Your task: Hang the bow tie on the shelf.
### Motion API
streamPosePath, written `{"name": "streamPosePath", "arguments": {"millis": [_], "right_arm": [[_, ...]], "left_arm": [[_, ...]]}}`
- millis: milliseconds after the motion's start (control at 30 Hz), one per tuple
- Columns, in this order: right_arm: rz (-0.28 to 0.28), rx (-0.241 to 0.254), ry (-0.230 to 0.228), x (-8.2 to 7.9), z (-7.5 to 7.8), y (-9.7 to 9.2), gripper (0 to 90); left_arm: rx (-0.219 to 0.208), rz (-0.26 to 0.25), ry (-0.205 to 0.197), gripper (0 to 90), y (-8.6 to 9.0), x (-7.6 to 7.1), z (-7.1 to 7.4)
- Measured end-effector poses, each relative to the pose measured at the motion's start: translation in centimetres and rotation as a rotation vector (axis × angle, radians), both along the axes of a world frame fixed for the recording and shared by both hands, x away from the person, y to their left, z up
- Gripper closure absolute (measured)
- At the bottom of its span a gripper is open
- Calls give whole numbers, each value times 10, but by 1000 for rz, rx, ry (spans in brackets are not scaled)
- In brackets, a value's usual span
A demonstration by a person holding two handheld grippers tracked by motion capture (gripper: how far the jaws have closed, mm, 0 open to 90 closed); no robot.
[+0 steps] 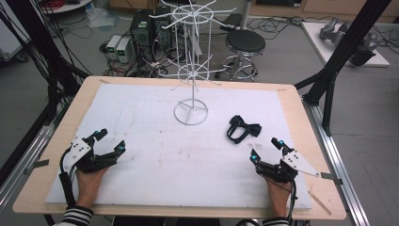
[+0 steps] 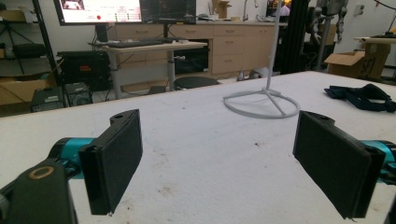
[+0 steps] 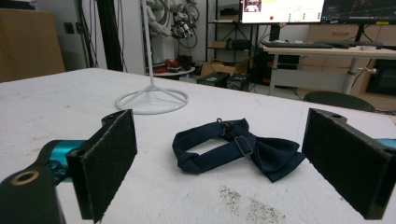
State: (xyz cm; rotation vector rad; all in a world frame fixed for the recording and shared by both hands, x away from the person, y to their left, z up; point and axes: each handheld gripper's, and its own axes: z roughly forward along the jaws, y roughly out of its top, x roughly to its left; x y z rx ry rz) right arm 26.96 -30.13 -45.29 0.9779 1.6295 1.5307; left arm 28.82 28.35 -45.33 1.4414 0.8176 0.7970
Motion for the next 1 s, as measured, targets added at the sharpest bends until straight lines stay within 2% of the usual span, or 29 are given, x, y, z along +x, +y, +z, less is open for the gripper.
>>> {"name": "streamPosePath", "arguments": {"millis": [1000], "right_arm": [[-10, -5, 3, 0, 0, 1, 93]], "left_arm": [[3, 2, -1, 162, 0, 0, 0]]}}
